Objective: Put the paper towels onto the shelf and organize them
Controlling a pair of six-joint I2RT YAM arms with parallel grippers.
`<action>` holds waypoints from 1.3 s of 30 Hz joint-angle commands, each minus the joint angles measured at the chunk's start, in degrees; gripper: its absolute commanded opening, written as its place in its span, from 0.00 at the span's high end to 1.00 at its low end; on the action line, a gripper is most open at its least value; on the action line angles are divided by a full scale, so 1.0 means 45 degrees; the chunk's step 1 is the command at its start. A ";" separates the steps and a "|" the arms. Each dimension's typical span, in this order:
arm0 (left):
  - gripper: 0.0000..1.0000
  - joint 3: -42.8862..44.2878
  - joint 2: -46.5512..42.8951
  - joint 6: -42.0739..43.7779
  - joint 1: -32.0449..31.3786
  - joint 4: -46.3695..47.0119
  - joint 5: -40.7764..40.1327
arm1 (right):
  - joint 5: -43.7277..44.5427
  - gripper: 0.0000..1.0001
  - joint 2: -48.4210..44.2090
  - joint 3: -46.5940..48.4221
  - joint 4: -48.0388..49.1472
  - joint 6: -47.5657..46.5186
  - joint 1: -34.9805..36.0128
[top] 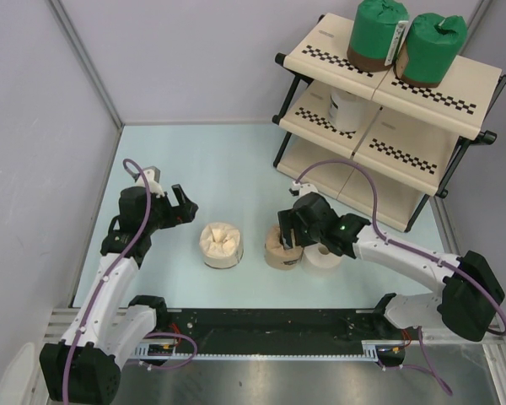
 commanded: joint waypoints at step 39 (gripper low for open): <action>0.00 0.0120 0.0074 -0.0079 0.0100 0.0282 0.0234 | -0.1074 0.70 -0.0945 -0.0149 0.0534 0.0324 -0.0438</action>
